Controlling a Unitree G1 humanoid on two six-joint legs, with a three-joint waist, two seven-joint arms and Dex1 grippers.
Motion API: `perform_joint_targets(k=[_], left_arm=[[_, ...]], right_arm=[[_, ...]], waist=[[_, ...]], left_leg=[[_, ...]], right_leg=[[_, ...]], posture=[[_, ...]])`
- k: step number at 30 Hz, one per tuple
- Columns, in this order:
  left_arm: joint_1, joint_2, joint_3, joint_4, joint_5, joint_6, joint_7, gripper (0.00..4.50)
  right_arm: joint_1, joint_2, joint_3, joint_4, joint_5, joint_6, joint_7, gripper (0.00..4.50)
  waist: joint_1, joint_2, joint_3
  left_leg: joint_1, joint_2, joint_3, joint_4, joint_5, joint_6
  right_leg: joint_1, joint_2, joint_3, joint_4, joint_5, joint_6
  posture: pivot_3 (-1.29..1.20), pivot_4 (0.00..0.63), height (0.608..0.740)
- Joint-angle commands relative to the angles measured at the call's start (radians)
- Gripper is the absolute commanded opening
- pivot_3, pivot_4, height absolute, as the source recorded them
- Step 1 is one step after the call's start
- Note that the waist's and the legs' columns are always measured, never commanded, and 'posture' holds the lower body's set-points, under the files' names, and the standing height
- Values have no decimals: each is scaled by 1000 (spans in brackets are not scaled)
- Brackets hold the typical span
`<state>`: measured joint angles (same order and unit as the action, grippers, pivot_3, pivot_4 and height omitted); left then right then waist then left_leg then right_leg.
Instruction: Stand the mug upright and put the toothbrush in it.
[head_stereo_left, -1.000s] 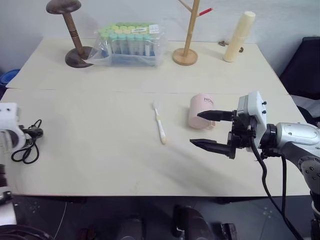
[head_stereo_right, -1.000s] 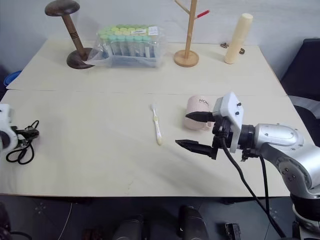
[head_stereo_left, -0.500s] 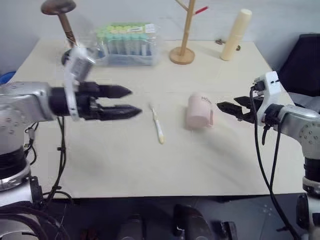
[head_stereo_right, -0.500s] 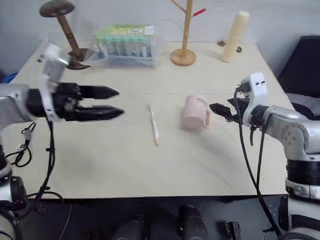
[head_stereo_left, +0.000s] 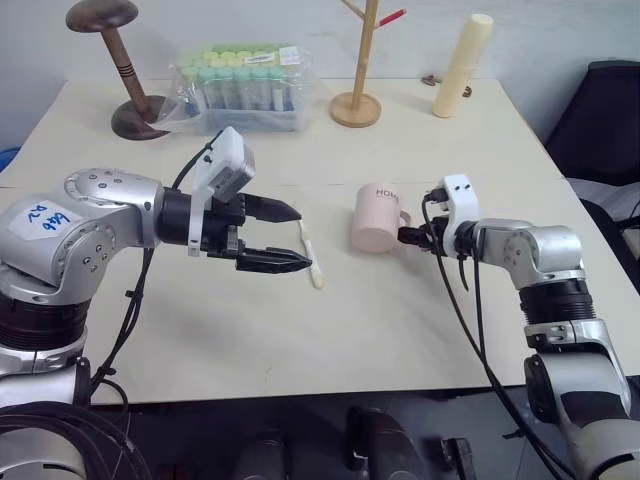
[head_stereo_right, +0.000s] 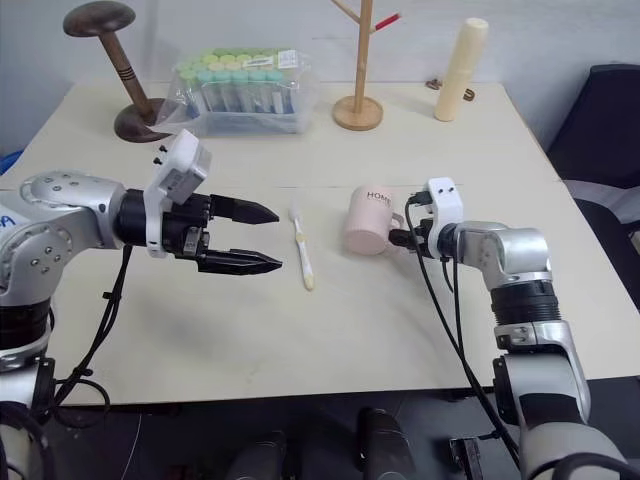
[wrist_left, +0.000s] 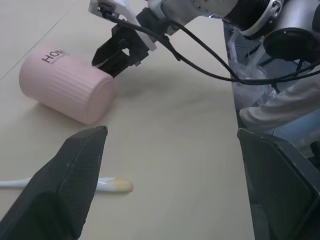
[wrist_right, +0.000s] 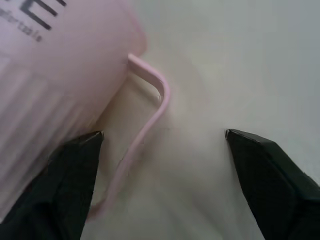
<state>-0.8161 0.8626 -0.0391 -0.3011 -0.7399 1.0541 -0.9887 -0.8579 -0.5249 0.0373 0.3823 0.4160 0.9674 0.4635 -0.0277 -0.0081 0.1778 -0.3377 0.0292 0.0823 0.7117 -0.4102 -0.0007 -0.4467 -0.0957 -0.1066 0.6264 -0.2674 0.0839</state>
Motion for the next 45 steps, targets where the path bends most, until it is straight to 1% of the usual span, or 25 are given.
perform_joint_targets(k=[1, 4, 8, 9, 13, 15, 17, 19, 21, 24, 25, 28, 30, 33, 36, 39, 43, 45], left_arm=[[2, 11, 37, -18, 0, -9, 13, 4434], [8, 16, 49, -23, -8, -1, 25, 4434], [18, 20, 67, -24, -13, 8, 38, 4434], [22, 19, 72, -24, -15, 10, 42, 4434], [52, 15, 112, -24, -39, 37, 69, 4434], [92, 26, 150, -28, -46, 48, 84, 4434], [146, 48, 209, -34, -59, 64, 96, 4434], [209, 76, 291, -39, -87, 93, 103, 4434], [261, 101, 359, -53, -115, 112, 105, 4434], [352, 151, 479, -87, -159, 153, 102, 4434], [385, 165, 517, -97, -169, 170, 108, 4434], [472, 187, 612, -126, -192, 217, 133, 4434], [530, 199, 679, -155, -210, 247, 142, 4434], [574, 203, 752, -182, -235, 275, 169, 4434], [591, 201, 799, -199, -261, 297, 196, 4434], [614, 197, 821, -214, -285, 306, 211, 4434], [698, 195, 877, -207, -273, 293, 206, 4434], [739, 199, 906, -189, -261, 282, 200, 4434]], right_arm=[[-22, 13, 7, 17, -32, -32, 32, 2630], [-31, 30, 2, 19, -46, -32, 46, 1670], [-28, 42, -8, -3, -56, -34, 56, 213], [-26, 46, -15, -13, -55, -41, 58, 34], [-1, 78, -34, -121, -30, -112, 89, 34], [15, 124, -42, -186, -34, -180, 62, 34], [34, 187, -43, -264, -17, -244, 61, 34], [61, 249, -5, -325, -23, -321, 77, 34], [80, 299, 38, -342, -54, -378, 73, 34], [80, 443, 72, -286, -87, -480, 6, 34], [76, 486, 89, -249, -113, -543, -7, 34], [67, 561, 167, -120, -220, -736, -12, 34], [61, 607, 195, -20, -265, -824, -22, 34], [57, 640, 214, 76, -301, -929, -7, 34], [57, 635, 250, 154, -367, -1046, 5, 34], [53, 623, 243, 202, -394, -1106, 10, 34], [70, 590, 235, 199, -403, -1158, 59, 1081], [82, 575, 231, 172, -399, -1160, 79, 1779]], waist=[[1, 0, 0], [0, 0, 0], [-1, 1, 0], [-1, 1, 0], [-1, 1, 1], [-1, 1, 1], [-5, 2, 1], [-12, 3, 2], [-14, 3, 2], [-22, 3, 2], [-23, 3, 2], [-25, 4, 2], [-30, 4, 2], [-28, 4, 2], [-31, 4, 2], [-33, 4, 2], [-40, 4, 3], [-41, 4, 3]], left_leg=[[-1, 0, -1, 1, 0, 0], [-2, 0, -2, 2, 0, 0], [-2, 0, -2, 2, 0, 0], [-2, 0, -2, 2, 0, 0], [-1, 0, -4, 2, 0, 0], [-2, 0, -6, 2, 0, 0], [-1, 0, -8, 2, 0, 0], [-1, 1, -10, 1, 0, 0], [-2, 1, -11, 0, 0, -1], [-1, 1, -11, 0, 0, -1], [-1, 1, -12, 0, 0, -1], [-1, 0, -14, 0, 0, -1], [-1, 0, -14, -1, 0, -1], [-1, 0, -16, -1, 0, -1], [-1, 0, -17, -1, 0, -1], [0, 0, -17, -1, 0, -1], [0, 1, -17, -2, 0, -1], [0, 1, -17, -2, 0, -2]], right_leg=[[0, 0, 0, 0, 0, 0], [0, 0, -1, 0, 0, 0], [0, 0, -1, 0, 0, 0], [0, 0, -1, 0, 0, 0], [1, 0, -1, 0, 0, 0], [0, 0, -1, 0, 0, 0], [0, 0, -1, 0, 0, 0], [-1, 1, -1, 0, 0, 0], [-2, 1, -1, 0, 0, 0], [-1, 1, -1, 0, 0, 0], [-1, 0, -1, 0, 0, -1], [0, 0, -2, 0, 0, -1], [1, 0, -2, 1, 0, -1], [2, 0, -2, 0, -1, -1], [2, -1, -1, 0, -1, -1], [2, 0, -1, 0, -1, -1], [2, -1, 1, 0, -1, -1], [2, 0, 1, 0, -1, -2]], posture=[[0, 150, 740], [0, 150, 740], [0, 150, 740], [0, 150, 740], [0, 150, 740], [0, 150, 740], [0, 150, 740], [0, 150, 740], [0, 150, 740], [0, 150, 740], [0, 150, 740], [0, 150, 740], [0, 150, 740], [0, 150, 740], [0, 150, 740], [0, 150, 740], [0, 150, 740], [0, 150, 740]])
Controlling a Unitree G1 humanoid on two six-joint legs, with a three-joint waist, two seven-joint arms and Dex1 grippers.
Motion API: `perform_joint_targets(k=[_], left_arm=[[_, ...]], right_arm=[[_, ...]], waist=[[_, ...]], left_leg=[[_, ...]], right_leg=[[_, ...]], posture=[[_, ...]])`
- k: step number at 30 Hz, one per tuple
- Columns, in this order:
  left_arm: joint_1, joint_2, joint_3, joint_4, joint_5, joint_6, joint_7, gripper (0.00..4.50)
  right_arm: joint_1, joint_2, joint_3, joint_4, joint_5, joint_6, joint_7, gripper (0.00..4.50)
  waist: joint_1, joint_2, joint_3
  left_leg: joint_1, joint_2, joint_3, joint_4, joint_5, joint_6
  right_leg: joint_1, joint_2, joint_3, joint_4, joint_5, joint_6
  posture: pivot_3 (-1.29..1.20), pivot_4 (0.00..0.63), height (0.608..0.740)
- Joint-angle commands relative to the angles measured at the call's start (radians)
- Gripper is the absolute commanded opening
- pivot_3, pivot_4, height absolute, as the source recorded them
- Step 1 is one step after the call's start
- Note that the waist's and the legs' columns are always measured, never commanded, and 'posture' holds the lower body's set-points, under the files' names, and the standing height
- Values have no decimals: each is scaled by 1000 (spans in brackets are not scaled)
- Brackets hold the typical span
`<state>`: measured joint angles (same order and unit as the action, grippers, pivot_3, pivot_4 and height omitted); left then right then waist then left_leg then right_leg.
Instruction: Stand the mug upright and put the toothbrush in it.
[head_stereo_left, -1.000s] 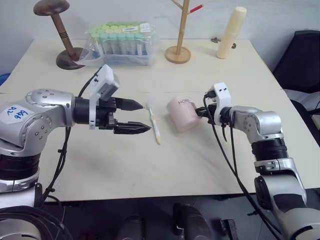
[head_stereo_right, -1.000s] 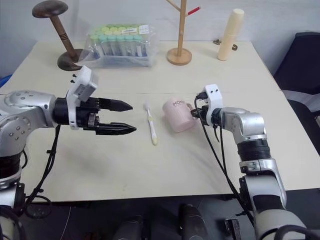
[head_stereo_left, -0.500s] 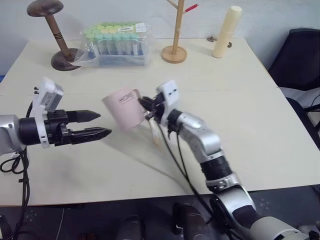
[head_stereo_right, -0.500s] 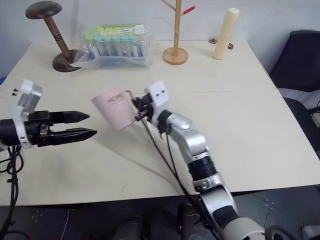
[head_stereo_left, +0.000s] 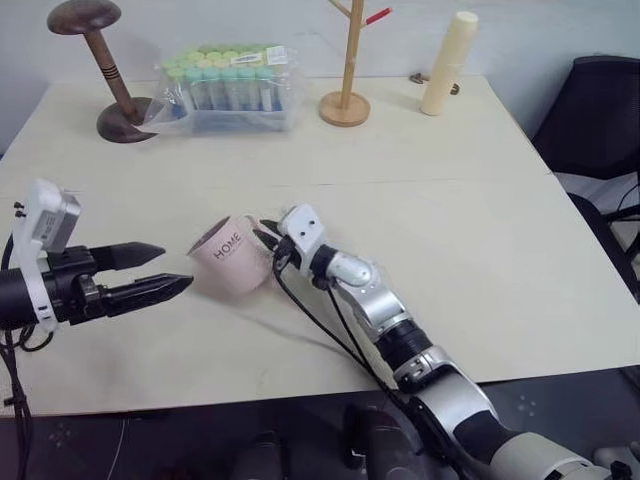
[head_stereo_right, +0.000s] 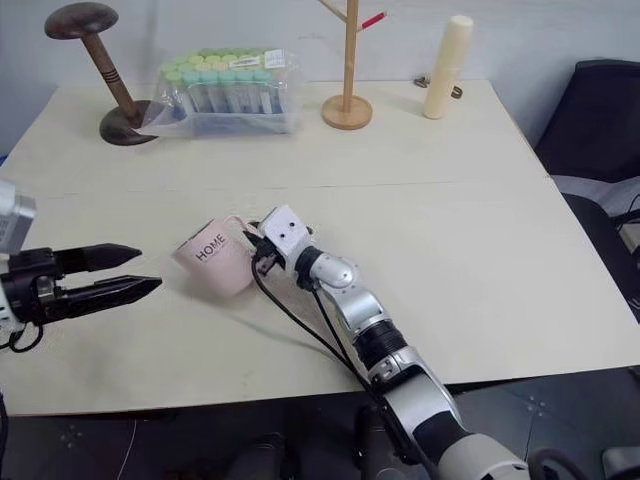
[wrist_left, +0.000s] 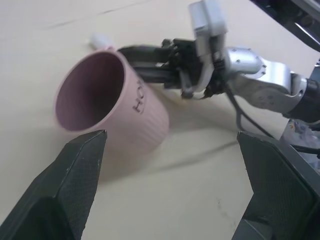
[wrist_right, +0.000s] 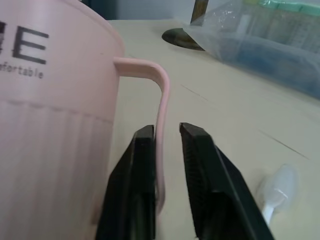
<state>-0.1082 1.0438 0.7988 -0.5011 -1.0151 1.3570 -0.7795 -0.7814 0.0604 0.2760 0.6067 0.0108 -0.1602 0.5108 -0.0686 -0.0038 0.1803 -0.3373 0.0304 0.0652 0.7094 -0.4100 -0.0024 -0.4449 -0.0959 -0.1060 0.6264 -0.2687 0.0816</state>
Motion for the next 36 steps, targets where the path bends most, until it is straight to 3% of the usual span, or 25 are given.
perform_joint_targets(k=[1, 7, 8, 16, 28, 32, 36], left_arm=[[46, 21, 78, 16, 18, -27, -14, 4434], [48, 28, 61, 49, 12, -72, -10, 4434], [39, 30, 49, 53, 9, -80, -8, 4434], [-37, 50, -37, 80, -15, -107, -7, 4434], [-41, 69, -73, 55, -38, -135, -56, 4434], [-31, 77, -68, 56, -35, -145, -68, 4434], [-33, 77, -77, 59, -32, -161, -68, 4434]], right_arm=[[9, -15, -10, -62, 7, -32, 37, 2156], [38, -47, -32, -146, 35, -2, 79, 4289], [42, -50, -34, -161, 40, 6, 85, 4479], [105, -115, 8, -345, 14, 141, 148, 4479], [99, -216, 11, -529, 4, 455, 191, 4479], [-21, -151, -105, -529, 74, 852, 71, 4479], [-162, -86, -183, -368, 95, 1018, -28, 4479]], waist=[[-1, 0, 0], [-5, 0, 0], [-4, 0, 0], [-4, 0, 0], [9, 0, 0], [12, 0, 0], [9, 1, 0]], left_leg=[[0, 0, 0, 0, 0, 0], [0, 0, 0, -1, 0, -1], [0, 0, 0, -1, 0, -1], [0, 0, 0, -1, 0, -1], [0, 0, 1, -1, 0, -1], [0, 0, 2, -1, 0, -1], [0, 0, 2, -1, 0, -1]], right_leg=[[0, 0, 0, 0, 0, 0], [0, 0, 1, 0, 0, -1], [0, 0, 1, 0, 0, -1], [0, -1, 1, 0, -1, -1], [0, 0, 1, 0, -1, -1], [0, 0, 1, 0, -1, -1], [-1, 0, 0, 0, -1, -2]], posture=[[0, 150, 740], [0, 150, 740], [0, 150, 740], [0, 150, 740], [0, 150, 740], [0, 150, 740], [0, 150, 740]])
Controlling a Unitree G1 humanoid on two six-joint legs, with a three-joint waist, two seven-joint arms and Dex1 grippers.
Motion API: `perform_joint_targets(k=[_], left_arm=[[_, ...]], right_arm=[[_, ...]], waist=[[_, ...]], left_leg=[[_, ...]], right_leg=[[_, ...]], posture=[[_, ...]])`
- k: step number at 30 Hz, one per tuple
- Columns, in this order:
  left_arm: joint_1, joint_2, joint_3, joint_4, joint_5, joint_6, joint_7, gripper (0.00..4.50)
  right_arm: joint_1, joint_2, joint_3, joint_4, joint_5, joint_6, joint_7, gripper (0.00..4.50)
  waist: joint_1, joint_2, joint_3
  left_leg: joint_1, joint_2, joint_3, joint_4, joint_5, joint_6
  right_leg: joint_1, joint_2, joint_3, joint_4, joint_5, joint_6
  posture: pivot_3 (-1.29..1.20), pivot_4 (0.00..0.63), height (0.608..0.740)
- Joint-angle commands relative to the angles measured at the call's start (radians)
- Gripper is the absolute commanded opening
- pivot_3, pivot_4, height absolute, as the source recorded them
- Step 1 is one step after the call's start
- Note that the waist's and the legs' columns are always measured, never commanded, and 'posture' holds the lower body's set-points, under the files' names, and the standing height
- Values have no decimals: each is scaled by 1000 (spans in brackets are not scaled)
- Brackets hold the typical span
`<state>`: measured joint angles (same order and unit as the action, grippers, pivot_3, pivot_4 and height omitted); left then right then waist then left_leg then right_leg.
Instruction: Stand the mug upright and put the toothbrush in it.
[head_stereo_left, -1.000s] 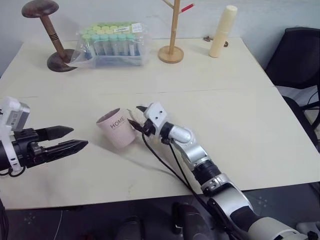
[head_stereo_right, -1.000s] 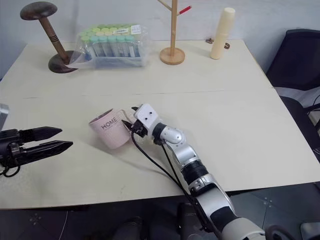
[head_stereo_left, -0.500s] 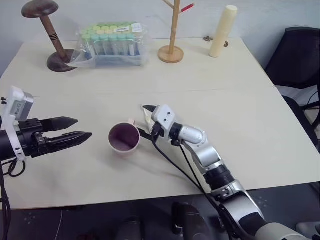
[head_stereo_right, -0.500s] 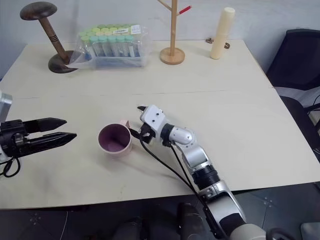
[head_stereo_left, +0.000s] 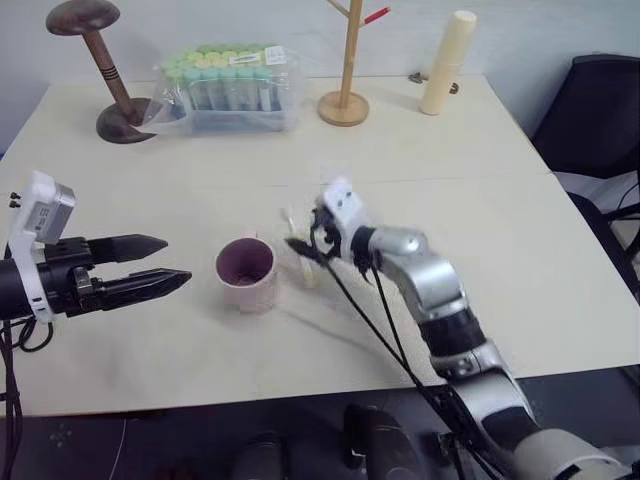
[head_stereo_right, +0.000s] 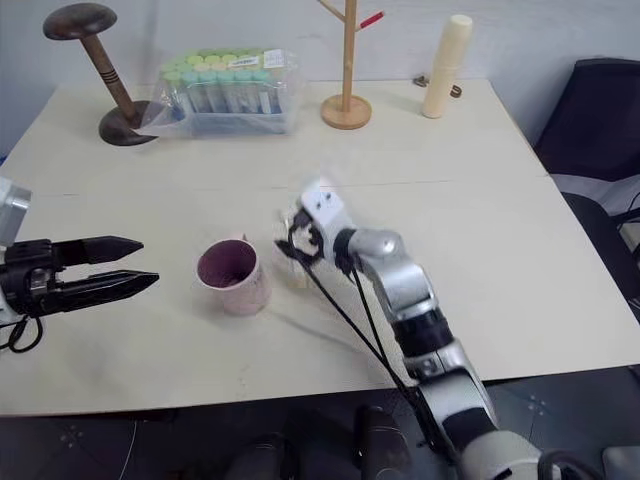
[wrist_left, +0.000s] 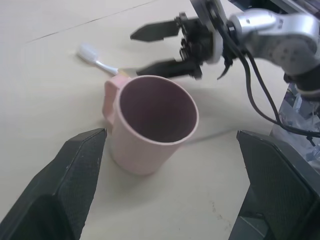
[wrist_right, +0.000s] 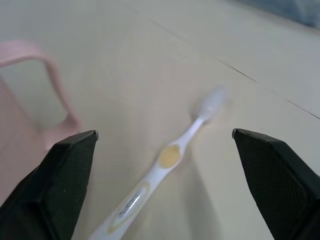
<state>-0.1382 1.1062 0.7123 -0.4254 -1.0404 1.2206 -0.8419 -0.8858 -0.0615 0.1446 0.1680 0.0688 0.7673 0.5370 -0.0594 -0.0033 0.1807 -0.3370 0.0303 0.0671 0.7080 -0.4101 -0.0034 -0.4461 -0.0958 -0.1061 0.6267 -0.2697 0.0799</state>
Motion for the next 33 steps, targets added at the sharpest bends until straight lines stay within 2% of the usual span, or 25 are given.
perform_joint_targets(k=[1, 5, 12, 15, 25, 26, 31, 33], left_arm=[[-5, 15, 10, -19, -10, -27, -6, 4434], [-6, 17, 8, -27, -19, -36, -12, 4434], [-6, 15, 16, -28, -20, -58, -12, 4434], [-4, 6, 15, -38, -19, -76, -8, 4434], [-3, 2, 23, -46, -29, -107, 0, 4434], [-4, 4, 22, -44, -28, -109, -3, 4434], [-1, 16, 22, -21, -15, -120, -24, 4434], [2, 20, 21, -9, -6, -127, -34, 4434]], right_arm=[[-78, 49, -69, 105, 51, 110, -61, 4479], [-151, 81, -86, 230, 81, 169, -57, 4479], [-179, 80, 10, 310, 63, 156, -6, 4479], [-186, 80, 36, 349, 54, 123, 4, 3848], [-177, 66, 56, 403, 36, 66, 14, 359], [-177, 63, 52, 408, 34, 63, 10, 194], [-177, 39, 14, 413, 34, 41, -19, 192], [-174, 24, 2, 405, 24, -47, -39, 192]], waist=[[-1, 0, 0], [-1, 0, 0], [-9, 0, 0], [-15, 0, 0], [-25, 0, 0], [-26, 0, 0], [-22, 0, 0], [-21, 0, 0]], left_leg=[[0, 0, 0, -1, 0, 0], [1, -1, 0, -4, 0, 0], [1, -1, 0, -5, 0, 0], [1, -1, 0, -5, 1, -1], [2, -1, -1, -7, 1, -3], [2, -1, -1, -7, 1, -3], [2, -1, -1, -6, 2, -2], [2, -1, -1, -6, 2, -2]], right_leg=[[0, 0, 0, 0, 0, 0], [0, 0, -1, 0, 0, 0], [0, 1, -4, 0, 0, 0], [0, 1, -4, 0, 0, 0], [0, 1, -2, -1, 0, 0], [0, 1, -2, -1, 0, 0], [0, 0, -2, 0, 0, 0], [0, 0, -2, 0, 0, 0]], posture=[[0, 150, 740], [0, 150, 740], [0, 150, 740], [0, 150, 740], [0, 150, 740], [0, 150, 740], [0, 150, 740], [0, 150, 740]])
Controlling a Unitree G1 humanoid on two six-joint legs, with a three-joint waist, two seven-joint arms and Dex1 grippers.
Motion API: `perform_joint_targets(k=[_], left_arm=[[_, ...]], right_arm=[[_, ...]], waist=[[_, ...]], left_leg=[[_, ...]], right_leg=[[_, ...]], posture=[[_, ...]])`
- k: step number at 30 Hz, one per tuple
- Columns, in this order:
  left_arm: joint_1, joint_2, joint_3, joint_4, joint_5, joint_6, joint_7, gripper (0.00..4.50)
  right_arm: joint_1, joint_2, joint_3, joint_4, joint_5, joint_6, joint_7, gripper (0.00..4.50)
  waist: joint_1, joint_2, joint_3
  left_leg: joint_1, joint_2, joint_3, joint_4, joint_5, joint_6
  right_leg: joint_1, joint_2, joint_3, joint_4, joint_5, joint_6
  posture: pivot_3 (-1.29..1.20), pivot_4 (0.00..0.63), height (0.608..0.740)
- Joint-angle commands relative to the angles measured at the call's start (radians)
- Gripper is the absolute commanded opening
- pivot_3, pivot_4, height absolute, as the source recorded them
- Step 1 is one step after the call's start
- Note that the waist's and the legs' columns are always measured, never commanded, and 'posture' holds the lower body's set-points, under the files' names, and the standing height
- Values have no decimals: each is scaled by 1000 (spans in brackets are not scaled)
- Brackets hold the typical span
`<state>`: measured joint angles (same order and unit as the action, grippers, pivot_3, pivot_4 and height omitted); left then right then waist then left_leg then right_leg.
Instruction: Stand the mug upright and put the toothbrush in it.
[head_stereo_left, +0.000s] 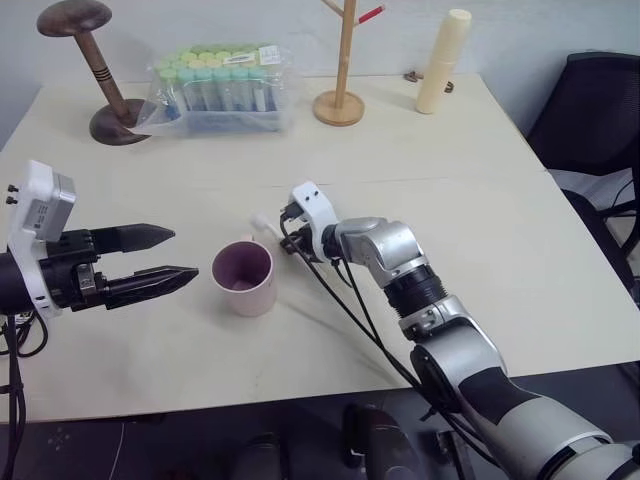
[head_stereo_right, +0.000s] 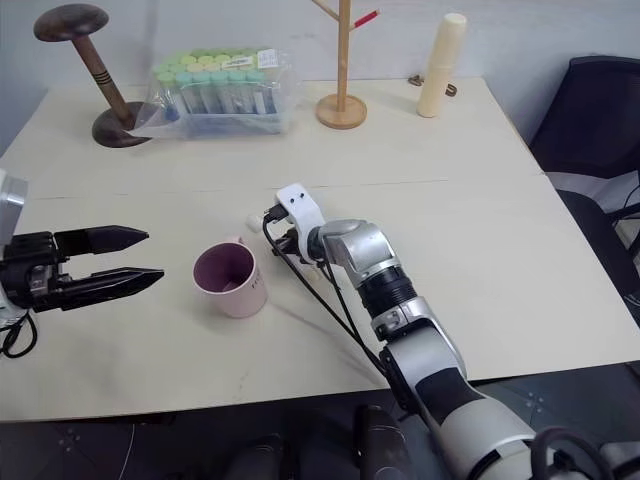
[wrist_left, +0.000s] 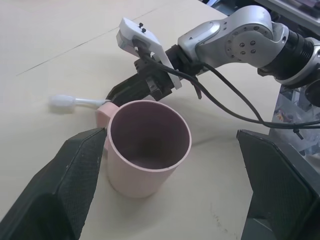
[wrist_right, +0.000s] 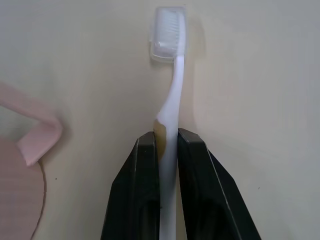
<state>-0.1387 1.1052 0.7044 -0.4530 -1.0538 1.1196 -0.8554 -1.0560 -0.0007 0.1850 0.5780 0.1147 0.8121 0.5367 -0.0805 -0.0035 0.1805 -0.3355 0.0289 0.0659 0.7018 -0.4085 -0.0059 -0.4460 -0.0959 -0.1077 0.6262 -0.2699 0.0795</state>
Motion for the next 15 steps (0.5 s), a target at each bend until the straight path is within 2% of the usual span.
perform_joint_targets(k=[1, 4, 7, 15], left_arm=[[3, 23, 29, 23, 11, -29, -24, 4434], [6, 24, 34, 38, 12, -31, -32, 4434], [17, 26, 42, 49, 19, -33, -46, 4434], [31, 44, 102, 49, -4, -16, -89, 4434]], right_arm=[[-2, -38, -52, -18, -20, -158, -50, 192], [1, 3, -153, -118, 83, -247, -47, 192], [26, 63, -219, -278, 215, -230, -1, 192], [63, 249, -211, -540, 435, -67, -64, 192]], waist=[[1, 0, 0], [-3, 0, 0], [-10, 1, 1], [-9, 2, 1]], left_leg=[[0, 0, 0, 0, 0, 0], [0, 0, 1, 0, 0, 0], [-1, 1, 1, -2, 0, -1], [0, 1, 1, -3, 1, -2]], right_leg=[[0, 0, 0, 0, 0, 0], [0, 0, 0, 0, 0, 0], [-2, 2, -1, 0, 0, 0], [-3, 2, -1, 0, -1, -1]], posture=[[0, 150, 740], [0, 150, 740], [0, 150, 740], [0, 150, 740]])
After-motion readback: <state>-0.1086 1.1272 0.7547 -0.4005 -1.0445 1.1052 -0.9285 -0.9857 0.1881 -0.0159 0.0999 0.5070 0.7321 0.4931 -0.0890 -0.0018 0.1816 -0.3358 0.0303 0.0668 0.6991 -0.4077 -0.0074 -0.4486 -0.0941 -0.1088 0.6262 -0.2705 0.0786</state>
